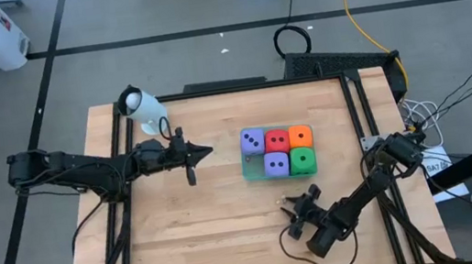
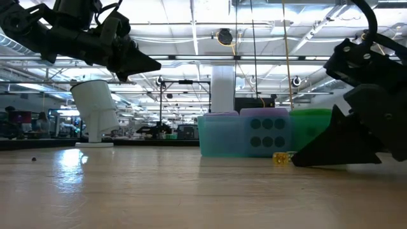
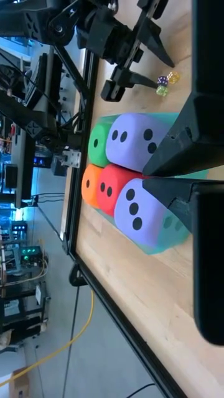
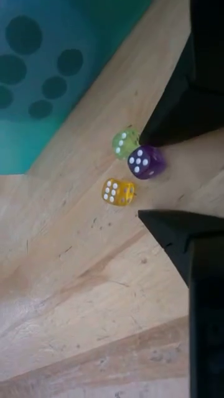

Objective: Pick & Place Dice
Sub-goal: Put the small purple die into the green bin

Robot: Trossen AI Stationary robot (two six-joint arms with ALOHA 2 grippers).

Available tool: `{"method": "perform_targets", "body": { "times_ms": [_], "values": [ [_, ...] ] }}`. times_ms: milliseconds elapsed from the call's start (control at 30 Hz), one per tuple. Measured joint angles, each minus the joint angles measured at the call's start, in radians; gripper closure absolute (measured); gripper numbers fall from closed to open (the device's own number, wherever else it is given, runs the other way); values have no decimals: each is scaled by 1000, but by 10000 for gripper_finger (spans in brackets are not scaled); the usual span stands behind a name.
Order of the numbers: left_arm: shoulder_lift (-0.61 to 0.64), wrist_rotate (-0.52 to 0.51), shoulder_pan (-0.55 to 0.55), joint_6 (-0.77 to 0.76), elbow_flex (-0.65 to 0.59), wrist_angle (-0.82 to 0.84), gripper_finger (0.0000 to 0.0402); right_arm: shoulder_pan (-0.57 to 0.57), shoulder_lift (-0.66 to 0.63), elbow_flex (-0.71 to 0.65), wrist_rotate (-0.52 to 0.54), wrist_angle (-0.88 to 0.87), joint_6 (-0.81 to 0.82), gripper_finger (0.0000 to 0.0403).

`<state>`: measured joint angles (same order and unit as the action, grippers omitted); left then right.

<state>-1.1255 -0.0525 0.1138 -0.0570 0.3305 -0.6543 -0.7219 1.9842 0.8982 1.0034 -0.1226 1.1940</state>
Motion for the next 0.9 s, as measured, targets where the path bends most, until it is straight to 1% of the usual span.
{"method": "perform_targets", "body": {
  "times_ms": [300, 433, 600, 900],
  "values": [
    [0, 0, 0, 0, 0, 1, 376, 1, 1, -25, -8, -12, 6, 311],
    [0, 0, 0, 0, 0, 1, 376, 1, 2, -26, -9, -4, -17, 330],
    [0, 0, 0, -2, 0, 1, 376, 1, 2, -27, -9, 51, -125, 334],
    [0, 0, 0, -4, 0, 0, 376, 2, 2, -27, -9, 70, -185, 325]
  ]
}}
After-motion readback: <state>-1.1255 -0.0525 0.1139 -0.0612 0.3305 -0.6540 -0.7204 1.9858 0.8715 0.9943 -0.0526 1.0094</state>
